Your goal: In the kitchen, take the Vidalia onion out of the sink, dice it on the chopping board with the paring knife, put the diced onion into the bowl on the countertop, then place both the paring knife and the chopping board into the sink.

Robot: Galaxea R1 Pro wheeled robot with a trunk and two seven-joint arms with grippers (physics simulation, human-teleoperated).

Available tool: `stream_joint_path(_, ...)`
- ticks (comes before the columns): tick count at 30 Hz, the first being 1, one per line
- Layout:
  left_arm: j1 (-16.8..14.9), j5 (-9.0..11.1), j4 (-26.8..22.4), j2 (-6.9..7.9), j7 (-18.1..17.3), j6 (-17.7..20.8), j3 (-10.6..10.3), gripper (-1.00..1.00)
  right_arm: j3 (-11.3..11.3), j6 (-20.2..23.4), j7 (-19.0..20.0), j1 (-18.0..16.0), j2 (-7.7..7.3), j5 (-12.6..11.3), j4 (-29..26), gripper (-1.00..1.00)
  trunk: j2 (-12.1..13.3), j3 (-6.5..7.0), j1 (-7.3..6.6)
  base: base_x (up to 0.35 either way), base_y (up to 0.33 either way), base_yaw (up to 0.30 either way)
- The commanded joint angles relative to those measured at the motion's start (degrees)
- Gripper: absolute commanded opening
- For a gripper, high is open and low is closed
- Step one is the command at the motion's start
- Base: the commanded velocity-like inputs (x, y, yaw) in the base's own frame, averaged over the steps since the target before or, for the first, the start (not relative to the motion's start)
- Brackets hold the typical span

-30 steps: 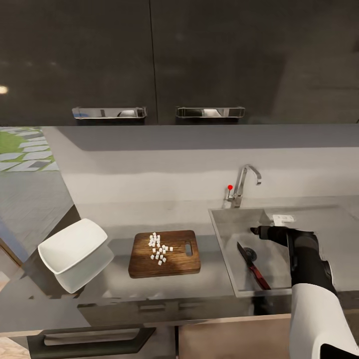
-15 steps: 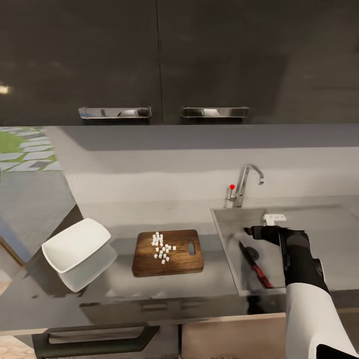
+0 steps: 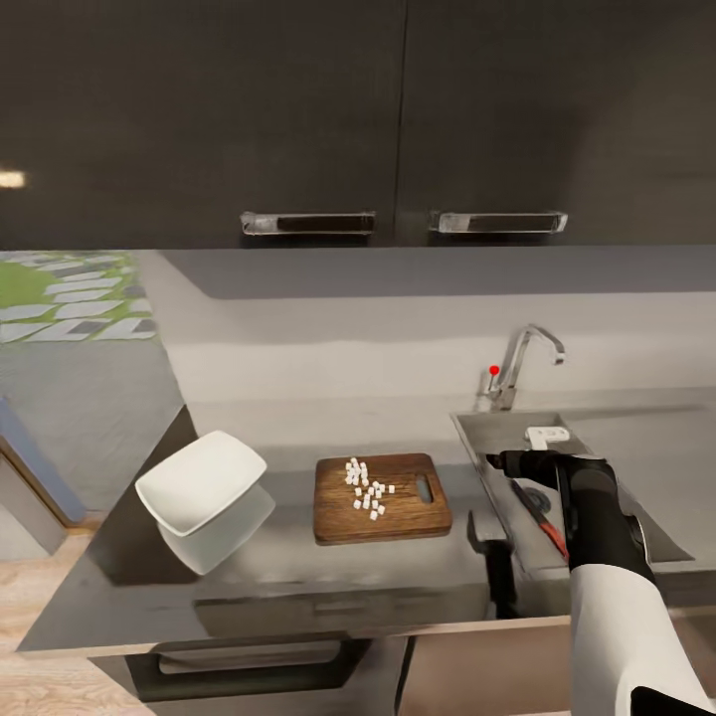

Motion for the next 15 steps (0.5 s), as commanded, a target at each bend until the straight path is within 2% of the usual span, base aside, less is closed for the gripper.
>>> stream_joint_path(1, -0.1, 0.2, 0.2, -0.05, 0.0, -0.3, -0.3, 1.0, -0.2, 0.1, 0.6, -0.1, 0.07, 0.6, -0.1, 1.0, -0.1, -0.1, 0.02, 0.0, 0.287, 0.0)
stream_joint_path(4, -0.1, 0.2, 0.2, -0.05, 0.0, -0.3, -0.3, 1.0, -0.2, 0.1, 0.6, -0.1, 0.07, 0.6, -0.1, 1.0, -0.1, -0.1, 0.02, 0.0, 0.25, 0.0)
stream_joint_path(11, -0.1, 0.2, 0.3, -0.05, 0.1, -0.2, -0.3, 1.0, -0.2, 0.1, 0.6, -0.1, 0.07, 0.6, -0.1, 1.0, -0.1, -0.1, 0.02, 0.0, 0.066, 0.0)
stream_joint_path(15, -0.1, 0.2, 0.3, -0.05, 0.0, -0.2, -0.3, 1.0, -0.2, 0.1, 0.6, -0.1, 0.26, 0.6, -0.1, 1.0, -0.1, -0.1, 0.02, 0.0, 0.214, 0.0)
